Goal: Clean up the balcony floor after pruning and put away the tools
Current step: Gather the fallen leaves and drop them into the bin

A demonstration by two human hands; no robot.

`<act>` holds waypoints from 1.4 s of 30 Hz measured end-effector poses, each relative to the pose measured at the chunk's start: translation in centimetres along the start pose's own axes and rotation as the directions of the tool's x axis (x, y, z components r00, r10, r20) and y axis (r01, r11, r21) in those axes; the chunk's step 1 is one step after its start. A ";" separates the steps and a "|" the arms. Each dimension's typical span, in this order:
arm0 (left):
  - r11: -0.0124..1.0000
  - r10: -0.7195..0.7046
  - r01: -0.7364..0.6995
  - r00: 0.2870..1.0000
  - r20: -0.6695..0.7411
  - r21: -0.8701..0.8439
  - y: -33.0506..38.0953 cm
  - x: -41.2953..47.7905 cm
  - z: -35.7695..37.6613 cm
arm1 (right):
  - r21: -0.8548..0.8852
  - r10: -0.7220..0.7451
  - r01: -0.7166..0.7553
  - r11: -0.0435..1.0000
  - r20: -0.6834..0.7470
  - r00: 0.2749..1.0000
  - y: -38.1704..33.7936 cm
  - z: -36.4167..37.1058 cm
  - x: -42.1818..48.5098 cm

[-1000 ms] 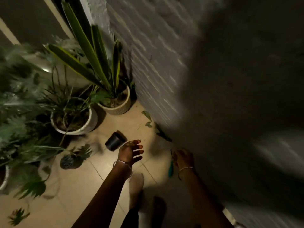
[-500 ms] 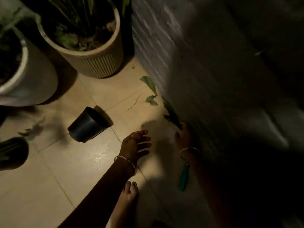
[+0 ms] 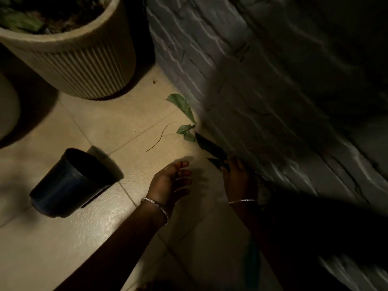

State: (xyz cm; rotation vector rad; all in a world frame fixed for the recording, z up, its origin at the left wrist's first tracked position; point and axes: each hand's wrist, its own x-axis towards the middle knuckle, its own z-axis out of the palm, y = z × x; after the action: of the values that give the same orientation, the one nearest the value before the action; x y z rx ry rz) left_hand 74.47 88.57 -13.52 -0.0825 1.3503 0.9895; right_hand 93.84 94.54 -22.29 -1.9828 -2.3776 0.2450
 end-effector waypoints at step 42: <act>0.978 0.207 -0.202 0.955 0.213 -0.044 0.8 2.0 -4.0 | 0.666 -0.059 0.075 0.742 -0.046 0.997 -9.3 -3.0 1.4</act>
State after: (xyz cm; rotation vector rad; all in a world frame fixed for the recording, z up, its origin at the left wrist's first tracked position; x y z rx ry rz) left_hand 70.68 87.83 -15.98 0.1491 1.1631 1.1522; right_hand 84.94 94.59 -18.10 -1.5267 -1.9236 0.9214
